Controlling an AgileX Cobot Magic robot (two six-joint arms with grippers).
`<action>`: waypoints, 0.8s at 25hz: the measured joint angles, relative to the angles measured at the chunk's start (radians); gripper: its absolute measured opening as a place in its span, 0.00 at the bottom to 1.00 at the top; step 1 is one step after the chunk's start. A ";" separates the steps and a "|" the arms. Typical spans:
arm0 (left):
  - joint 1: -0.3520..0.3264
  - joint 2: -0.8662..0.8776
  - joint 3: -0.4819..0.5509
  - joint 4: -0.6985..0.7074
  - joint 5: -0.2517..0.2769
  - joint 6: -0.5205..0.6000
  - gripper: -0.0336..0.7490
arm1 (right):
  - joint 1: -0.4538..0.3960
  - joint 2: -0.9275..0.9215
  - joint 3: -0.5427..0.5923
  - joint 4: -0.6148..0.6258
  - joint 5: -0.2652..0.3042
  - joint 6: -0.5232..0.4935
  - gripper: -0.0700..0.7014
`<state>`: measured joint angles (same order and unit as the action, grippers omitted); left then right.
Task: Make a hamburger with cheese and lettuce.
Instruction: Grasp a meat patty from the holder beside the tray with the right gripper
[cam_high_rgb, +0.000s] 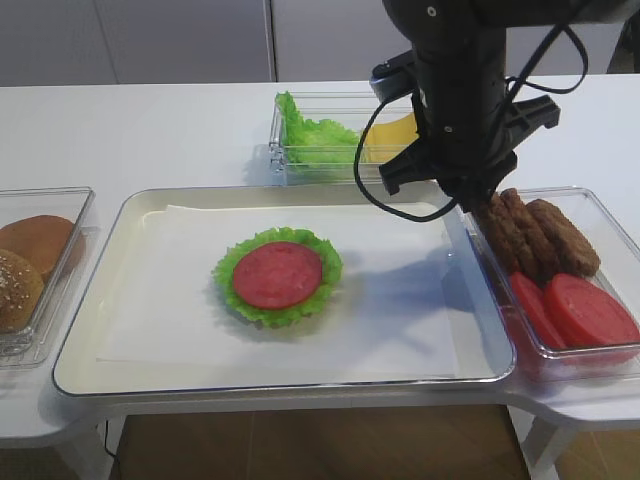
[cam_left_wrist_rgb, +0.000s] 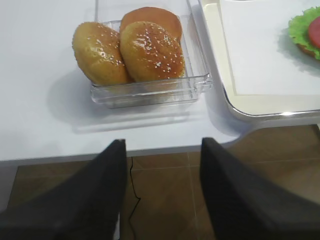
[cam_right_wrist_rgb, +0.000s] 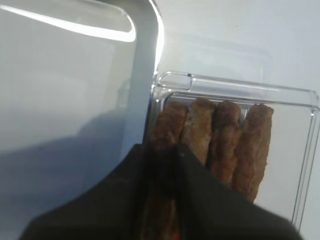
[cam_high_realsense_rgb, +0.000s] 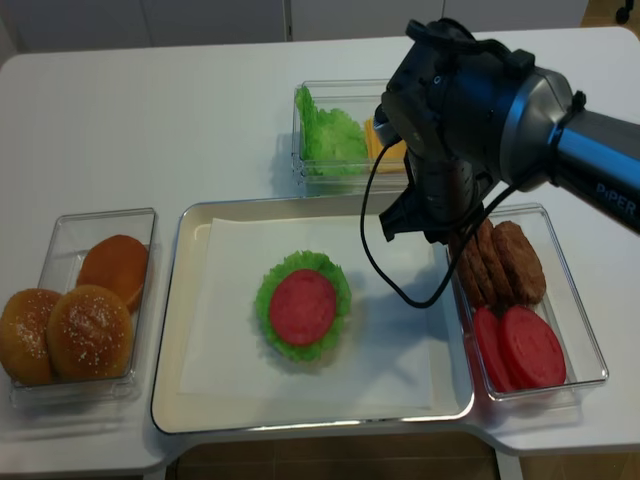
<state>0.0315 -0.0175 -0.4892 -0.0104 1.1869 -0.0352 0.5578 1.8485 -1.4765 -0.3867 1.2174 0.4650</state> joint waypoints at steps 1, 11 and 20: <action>0.000 0.000 0.000 0.000 0.000 0.000 0.50 | 0.000 0.000 0.000 0.000 0.000 0.002 0.25; 0.000 0.000 0.000 0.000 0.000 0.000 0.50 | 0.000 0.000 0.000 0.000 0.000 0.002 0.24; 0.000 0.000 0.000 0.000 0.000 0.000 0.50 | 0.000 -0.033 0.000 0.013 0.002 0.006 0.24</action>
<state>0.0315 -0.0175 -0.4892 -0.0104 1.1869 -0.0352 0.5578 1.8158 -1.4765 -0.3737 1.2193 0.4708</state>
